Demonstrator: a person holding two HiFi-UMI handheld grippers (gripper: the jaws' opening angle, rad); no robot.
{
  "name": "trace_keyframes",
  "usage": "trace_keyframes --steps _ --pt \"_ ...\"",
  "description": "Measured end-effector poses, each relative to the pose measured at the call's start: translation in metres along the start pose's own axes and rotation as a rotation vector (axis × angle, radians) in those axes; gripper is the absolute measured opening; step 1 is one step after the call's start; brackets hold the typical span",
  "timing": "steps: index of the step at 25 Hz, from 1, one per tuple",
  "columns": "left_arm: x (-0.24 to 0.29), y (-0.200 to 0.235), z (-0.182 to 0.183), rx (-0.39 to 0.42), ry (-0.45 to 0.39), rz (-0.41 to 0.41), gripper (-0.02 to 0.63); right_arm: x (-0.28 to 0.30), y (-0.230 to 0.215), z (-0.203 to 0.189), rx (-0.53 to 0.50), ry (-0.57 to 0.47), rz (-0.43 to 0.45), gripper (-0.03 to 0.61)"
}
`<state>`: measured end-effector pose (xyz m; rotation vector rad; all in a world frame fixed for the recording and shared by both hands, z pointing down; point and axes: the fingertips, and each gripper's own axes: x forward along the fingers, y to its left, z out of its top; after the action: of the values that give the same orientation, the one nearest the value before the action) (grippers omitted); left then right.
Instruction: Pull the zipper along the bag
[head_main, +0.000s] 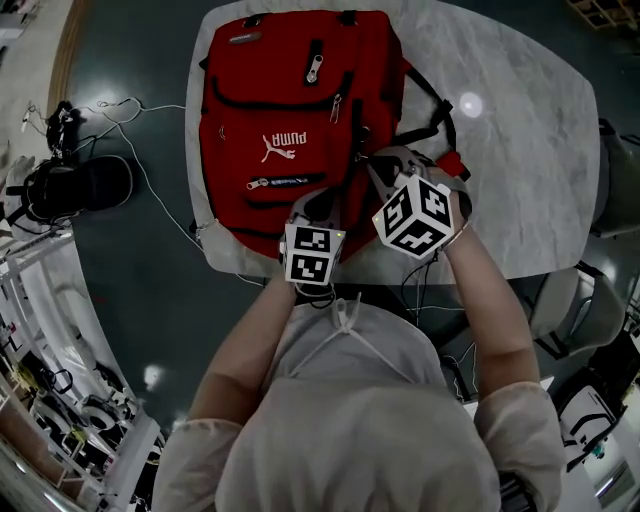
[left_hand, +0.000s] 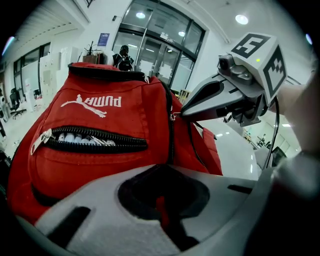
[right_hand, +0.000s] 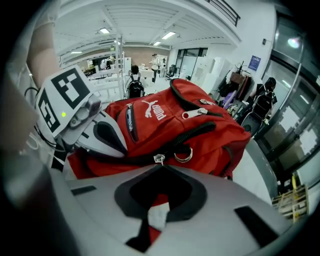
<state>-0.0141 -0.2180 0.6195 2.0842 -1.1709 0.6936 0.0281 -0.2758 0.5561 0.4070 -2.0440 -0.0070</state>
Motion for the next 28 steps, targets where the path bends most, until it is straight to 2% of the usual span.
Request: trace_keyframes --steps 5,13,20,28 --pt "0.0 0.001 0.0 -0.004 0.006 -0.007 0.019 -0.005 -0.013 0.008 0.023 0.007 -0.029 0.026" --pt "0.001 0.0 -0.003 0.001 0.016 -0.002 0.018 -0.011 -0.025 0.016 -0.06 0.019 -0.073 0.026" --pt "0.001 0.0 -0.002 -0.005 0.026 -0.019 0.018 -0.018 -0.039 0.025 -0.008 0.0 -0.08 0.026" --pt "0.001 0.003 -0.001 0.012 0.018 -0.002 0.018 -0.024 -0.056 0.033 -0.021 -0.005 -0.11 0.026"
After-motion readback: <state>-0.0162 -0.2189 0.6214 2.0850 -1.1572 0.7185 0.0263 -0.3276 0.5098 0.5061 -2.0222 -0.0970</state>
